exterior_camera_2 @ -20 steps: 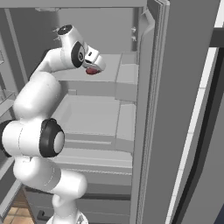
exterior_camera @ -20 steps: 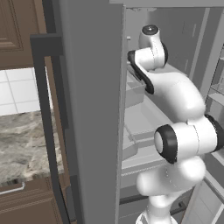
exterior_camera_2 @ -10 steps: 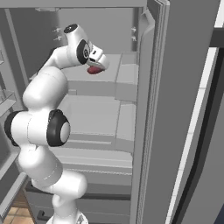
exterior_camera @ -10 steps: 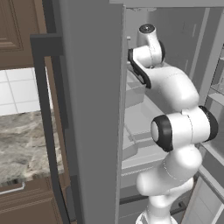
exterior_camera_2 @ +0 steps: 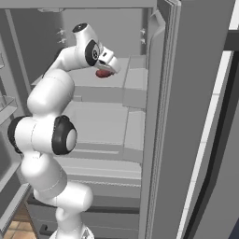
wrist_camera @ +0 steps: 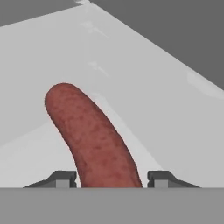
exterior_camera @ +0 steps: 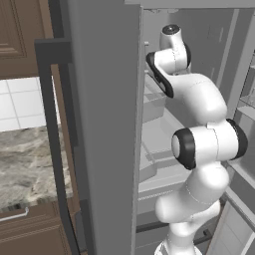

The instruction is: Retrieve the sausage and cheese from the fridge and place them on the cutting board on the counter.

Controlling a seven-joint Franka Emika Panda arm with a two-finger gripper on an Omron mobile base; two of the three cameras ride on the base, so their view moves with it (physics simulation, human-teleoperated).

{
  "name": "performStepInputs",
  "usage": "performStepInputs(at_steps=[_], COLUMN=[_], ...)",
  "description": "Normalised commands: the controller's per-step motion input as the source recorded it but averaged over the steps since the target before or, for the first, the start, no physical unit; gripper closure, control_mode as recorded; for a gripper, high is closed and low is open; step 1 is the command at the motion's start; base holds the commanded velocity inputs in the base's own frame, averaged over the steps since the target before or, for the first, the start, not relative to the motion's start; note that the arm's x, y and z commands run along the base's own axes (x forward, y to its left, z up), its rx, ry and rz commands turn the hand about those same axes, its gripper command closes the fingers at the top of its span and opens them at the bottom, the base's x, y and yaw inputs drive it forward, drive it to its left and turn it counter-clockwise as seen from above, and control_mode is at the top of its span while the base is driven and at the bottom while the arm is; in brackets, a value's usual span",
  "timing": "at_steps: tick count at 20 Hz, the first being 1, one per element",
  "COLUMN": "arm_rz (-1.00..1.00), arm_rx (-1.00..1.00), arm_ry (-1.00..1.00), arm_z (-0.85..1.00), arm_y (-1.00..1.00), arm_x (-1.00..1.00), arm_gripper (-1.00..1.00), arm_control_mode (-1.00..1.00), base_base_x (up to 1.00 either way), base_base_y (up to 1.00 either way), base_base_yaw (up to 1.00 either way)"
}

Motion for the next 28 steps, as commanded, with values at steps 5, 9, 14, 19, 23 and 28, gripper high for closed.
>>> performStepInputs(at_steps=[5, 9, 14, 19, 23, 28], arm_rz=[0.0, 0.03, 0.07, 0.1, 0.21, 0.27], arm_rx=[0.0, 0.0, 0.0, -0.01, -0.09, -0.15], arm_ry=[-0.02, -0.12, -0.21, -0.21, -0.09, -0.01], arm_z=[0.0, 0.0, 0.08, 0.02, 0.34, 0.31], arm_y=[-0.03, -0.26, -0.37, -0.39, -0.06, 0.04], arm_x=[-0.11, -0.83, -0.99, -1.0, -1.0, -0.96], arm_gripper=[1.0, 1.0, 1.0, 1.0, 1.0, 1.0], arm_control_mode=[-1.0, -1.0, -1.0, -1.0, -1.0, -1.0], base_base_x=[0.0, 0.0, 0.0, 0.0, 0.0, 0.0], base_base_y=[0.0, 0.0, 0.0, 0.0, 0.0, 0.0], base_base_yaw=[0.0, 0.0, 0.0, 0.0, 0.0, 0.0])
